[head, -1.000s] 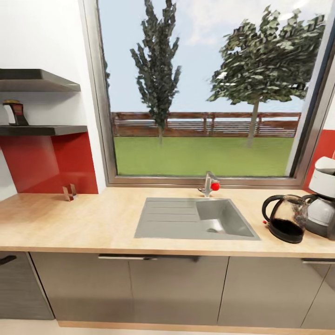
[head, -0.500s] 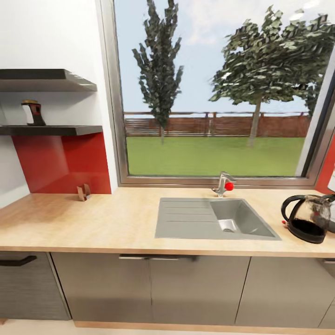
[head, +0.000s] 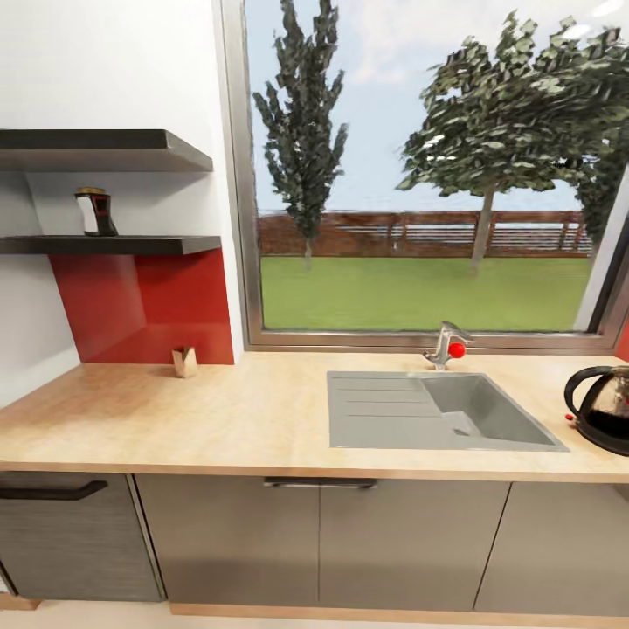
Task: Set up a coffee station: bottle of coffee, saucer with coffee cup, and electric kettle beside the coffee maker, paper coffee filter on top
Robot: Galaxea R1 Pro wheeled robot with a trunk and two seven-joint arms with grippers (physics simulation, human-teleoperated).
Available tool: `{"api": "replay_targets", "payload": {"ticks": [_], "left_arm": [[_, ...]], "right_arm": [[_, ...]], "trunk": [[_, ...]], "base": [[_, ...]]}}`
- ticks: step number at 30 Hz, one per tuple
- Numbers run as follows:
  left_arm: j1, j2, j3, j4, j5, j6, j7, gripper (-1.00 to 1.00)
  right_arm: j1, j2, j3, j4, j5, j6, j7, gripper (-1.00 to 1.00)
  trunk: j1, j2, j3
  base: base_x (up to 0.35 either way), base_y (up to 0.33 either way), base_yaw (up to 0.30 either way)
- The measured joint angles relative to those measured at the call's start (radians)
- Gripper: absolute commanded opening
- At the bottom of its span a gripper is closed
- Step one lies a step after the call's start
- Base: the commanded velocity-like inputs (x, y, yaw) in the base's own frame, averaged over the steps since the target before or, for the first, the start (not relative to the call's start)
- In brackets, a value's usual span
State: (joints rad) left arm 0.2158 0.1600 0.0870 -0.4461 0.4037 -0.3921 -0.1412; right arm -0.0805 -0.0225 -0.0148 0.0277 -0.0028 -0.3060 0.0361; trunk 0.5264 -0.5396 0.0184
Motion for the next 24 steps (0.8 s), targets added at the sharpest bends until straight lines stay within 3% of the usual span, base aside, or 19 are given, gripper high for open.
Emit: {"api": "replay_targets", "payload": {"ticks": [24], "left_arm": [[0.0, 0.0, 0.0, 0.007, -0.001, 0.0, 0.0, 1.0]], "right_arm": [[0.0, 0.005, -0.002, 0.0, -0.001, 0.002, 0.0, 1.0]], "trunk": [[0.0, 0.0, 0.0]], "base": [[0.0, 0.348, 0.0]]}}
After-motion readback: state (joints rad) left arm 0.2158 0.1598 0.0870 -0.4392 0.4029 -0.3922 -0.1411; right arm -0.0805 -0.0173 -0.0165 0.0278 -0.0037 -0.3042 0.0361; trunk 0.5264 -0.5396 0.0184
